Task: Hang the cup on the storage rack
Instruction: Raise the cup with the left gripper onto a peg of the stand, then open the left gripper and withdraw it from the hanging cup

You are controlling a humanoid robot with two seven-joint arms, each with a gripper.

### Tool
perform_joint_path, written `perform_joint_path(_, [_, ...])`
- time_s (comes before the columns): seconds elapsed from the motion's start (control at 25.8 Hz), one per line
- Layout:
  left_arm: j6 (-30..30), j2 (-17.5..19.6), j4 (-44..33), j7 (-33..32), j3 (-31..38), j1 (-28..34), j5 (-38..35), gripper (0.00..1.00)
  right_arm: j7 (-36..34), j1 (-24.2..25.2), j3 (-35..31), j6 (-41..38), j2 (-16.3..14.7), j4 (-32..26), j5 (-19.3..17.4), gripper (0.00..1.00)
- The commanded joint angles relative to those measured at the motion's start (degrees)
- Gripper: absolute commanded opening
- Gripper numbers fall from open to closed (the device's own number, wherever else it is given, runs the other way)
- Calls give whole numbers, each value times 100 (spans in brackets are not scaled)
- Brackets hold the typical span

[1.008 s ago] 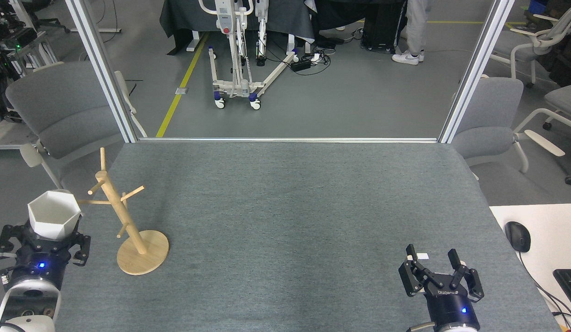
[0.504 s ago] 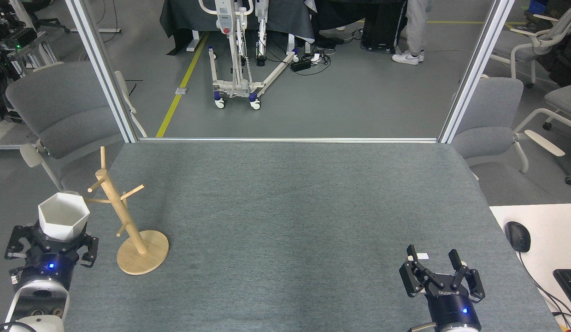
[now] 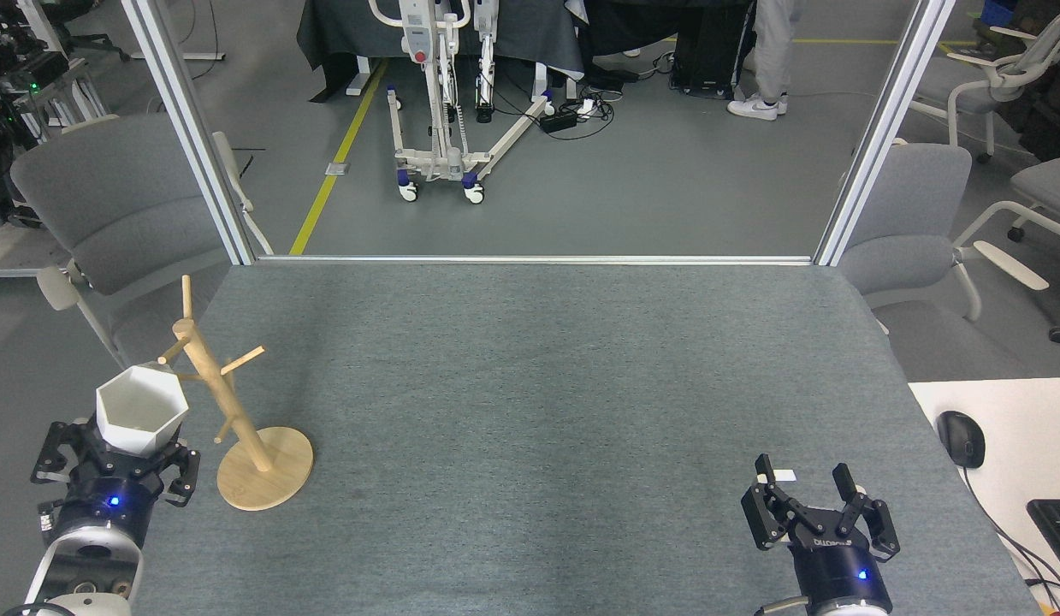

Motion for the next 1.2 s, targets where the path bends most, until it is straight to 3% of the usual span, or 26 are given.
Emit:
perform_joint_path(0.0, [7,-18,30,-39,-37,17,-16,0,-1,5,2,0,32,2,12,100])
perform_joint_path(0.12, [7,-35,48,-47,-55,8,-16,2,-1,-13,2,9,5,20,12,100])
perform_joint_path(0.27, [33,-97,66,-39,-63,8,-16,65,-18,-13,2,0,-47,117,-15,100])
perform_joint_path(0.35, [42,-158,66,-4,-63,-1,-16,81,-18,-57,11,9,-12,196,3,100])
perform_joint_path(0.43, [42,-220,74,5,-63,-10,-8,90,-18,-189,20,9,-74,196,-6,100])
perform_joint_path(0.85, [33,-431,171,40,-63,-10,28,97,-18,-373,11,9,49,433,20,100])
perform_joint_path(1.16, [42,-800,786,102,-63,-45,45,98,-18,-382,20,9,146,451,38,100])
